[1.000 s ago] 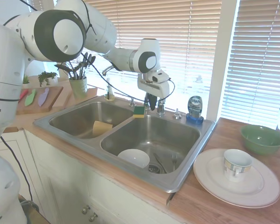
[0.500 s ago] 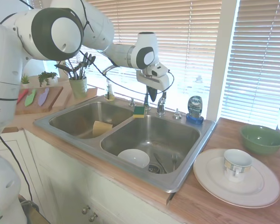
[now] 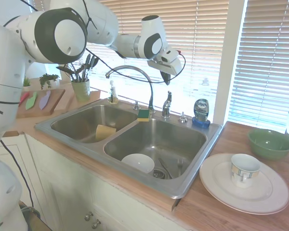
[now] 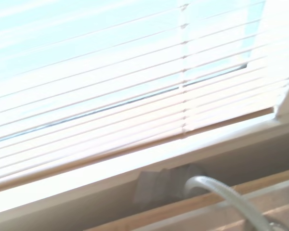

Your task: Turn off the faucet

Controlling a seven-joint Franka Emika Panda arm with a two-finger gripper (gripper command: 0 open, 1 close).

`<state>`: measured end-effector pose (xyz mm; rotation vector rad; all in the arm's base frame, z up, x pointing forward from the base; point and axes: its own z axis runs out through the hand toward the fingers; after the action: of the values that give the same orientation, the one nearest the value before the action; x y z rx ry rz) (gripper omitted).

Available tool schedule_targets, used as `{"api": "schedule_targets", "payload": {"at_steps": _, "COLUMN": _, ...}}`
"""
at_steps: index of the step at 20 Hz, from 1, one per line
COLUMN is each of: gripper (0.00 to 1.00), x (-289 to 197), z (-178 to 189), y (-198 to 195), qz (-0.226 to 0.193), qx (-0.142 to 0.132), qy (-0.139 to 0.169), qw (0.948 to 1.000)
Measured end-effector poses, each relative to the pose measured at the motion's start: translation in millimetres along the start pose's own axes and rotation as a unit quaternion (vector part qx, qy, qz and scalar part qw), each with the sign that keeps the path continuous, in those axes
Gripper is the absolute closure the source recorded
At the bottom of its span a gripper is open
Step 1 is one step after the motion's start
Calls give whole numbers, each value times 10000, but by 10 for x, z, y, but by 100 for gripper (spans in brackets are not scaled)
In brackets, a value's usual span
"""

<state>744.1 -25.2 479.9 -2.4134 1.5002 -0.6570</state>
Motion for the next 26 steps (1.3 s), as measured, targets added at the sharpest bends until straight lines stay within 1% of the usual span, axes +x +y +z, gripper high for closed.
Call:
{"api": "schedule_targets", "payload": {"at_steps": 7, "gripper": 100, "x": 42, "z": 178, "y": 39, "qz": 53, "qx": -152, "qy": -73, "qw": 9998}}
{"api": "schedule_targets", "payload": {"at_steps": 15, "gripper": 100, "x": 29, "z": 343, "y": 171, "qz": 102, "qx": -303, "qy": -152, "qw": 9994}}
{"api": "schedule_targets", "payload": {"at_steps": 26, "gripper": 100, "x": -112, "z": 384, "y": 358, "qz": 85, "qx": -263, "qy": -228, "qw": 9994}}
